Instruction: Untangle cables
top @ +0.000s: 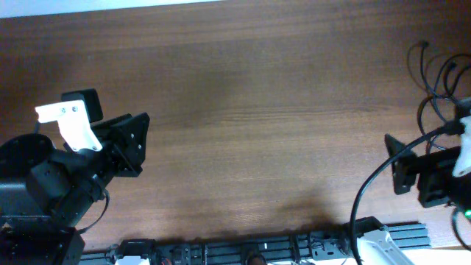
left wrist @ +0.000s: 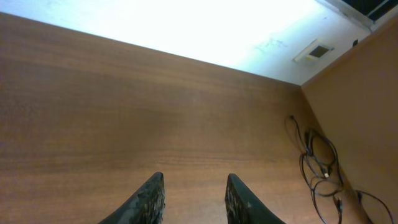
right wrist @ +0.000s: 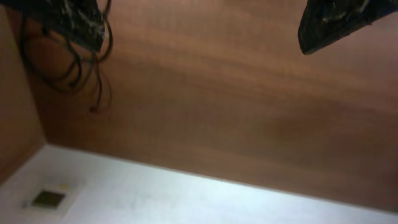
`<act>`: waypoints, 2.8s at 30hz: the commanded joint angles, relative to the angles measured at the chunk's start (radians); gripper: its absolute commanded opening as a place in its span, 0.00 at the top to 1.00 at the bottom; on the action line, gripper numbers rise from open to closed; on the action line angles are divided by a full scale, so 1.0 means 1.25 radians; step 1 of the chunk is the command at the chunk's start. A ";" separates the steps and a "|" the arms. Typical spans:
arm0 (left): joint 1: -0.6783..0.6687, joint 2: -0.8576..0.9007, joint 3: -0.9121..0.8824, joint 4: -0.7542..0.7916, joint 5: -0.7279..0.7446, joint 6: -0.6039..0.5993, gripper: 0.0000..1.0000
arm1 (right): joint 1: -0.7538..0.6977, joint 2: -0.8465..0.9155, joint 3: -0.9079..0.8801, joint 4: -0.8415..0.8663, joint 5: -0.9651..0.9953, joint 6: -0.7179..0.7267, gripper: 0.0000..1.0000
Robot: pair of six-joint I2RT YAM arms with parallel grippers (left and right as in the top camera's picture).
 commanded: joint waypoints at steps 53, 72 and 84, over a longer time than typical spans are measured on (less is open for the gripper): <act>-0.002 -0.038 -0.046 -0.160 -0.420 0.009 0.01 | 0.005 -0.350 -0.575 0.173 0.032 0.022 0.01; 0.049 -0.565 -0.869 0.875 -0.388 0.009 0.01 | 0.005 -0.350 -0.575 0.173 0.032 0.022 0.01; 0.106 -0.699 -1.142 1.062 -0.403 0.009 0.01 | 0.005 -0.350 -0.575 0.173 0.032 0.022 0.01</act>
